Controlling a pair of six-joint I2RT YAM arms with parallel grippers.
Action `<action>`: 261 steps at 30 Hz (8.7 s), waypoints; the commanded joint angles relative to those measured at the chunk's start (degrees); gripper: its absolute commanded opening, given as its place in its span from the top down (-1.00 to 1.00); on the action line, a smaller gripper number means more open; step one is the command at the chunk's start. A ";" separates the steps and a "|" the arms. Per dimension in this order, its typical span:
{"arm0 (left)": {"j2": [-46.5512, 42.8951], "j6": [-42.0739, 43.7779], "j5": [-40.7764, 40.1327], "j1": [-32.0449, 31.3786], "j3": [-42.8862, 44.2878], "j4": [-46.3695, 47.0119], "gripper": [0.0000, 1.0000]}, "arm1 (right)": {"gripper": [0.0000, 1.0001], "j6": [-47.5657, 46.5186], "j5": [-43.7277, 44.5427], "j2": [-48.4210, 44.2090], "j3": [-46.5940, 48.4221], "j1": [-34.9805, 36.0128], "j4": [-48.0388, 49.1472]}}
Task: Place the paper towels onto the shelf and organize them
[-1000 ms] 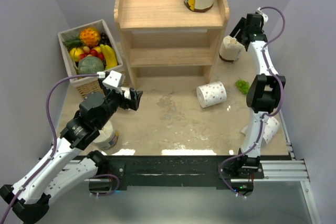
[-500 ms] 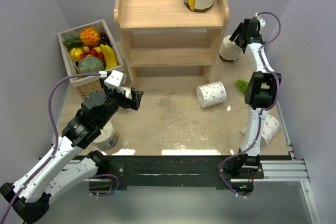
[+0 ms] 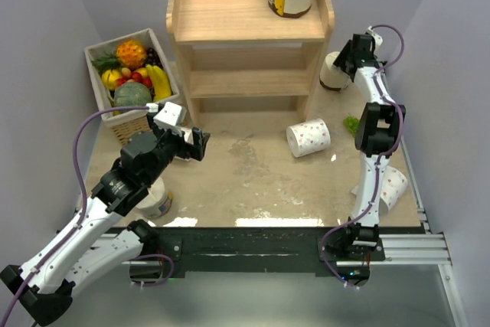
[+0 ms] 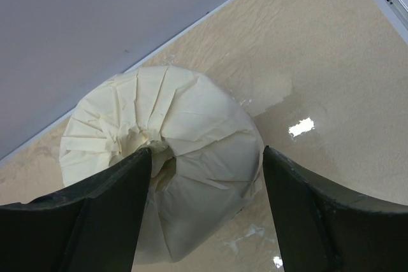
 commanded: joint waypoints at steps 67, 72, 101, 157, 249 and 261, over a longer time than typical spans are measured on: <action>-2.14 0.49 -1.79 0.04 -0.33 1.29 -1.00 | 0.19 -1.48 -14.62 -58.31 -3.53 25.71 -5.12; -2.32 0.49 -1.88 0.04 -0.33 1.29 -1.00 | 0.18 -1.04 -11.81 -52.60 0.07 31.71 -1.96; -2.32 0.58 -2.41 0.12 -0.33 1.29 -1.00 | -0.36 -5.60 0.50 -32.98 17.83 36.29 6.13; 9.09 -27.17 -33.08 0.12 9.06 -25.82 -0.89 | -0.29 -11.33 -11.02 -66.96 -36.87 41.91 9.81; 32.92 7.34 -27.18 -16.05 66.99 -14.20 0.31 | -0.79 -13.17 -7.32 -86.25 -53.80 41.91 -2.22; 47.25 20.62 -30.53 -12.80 78.68 -1.70 0.28 | -0.79 -12.99 -6.79 -86.86 -54.33 41.91 -2.31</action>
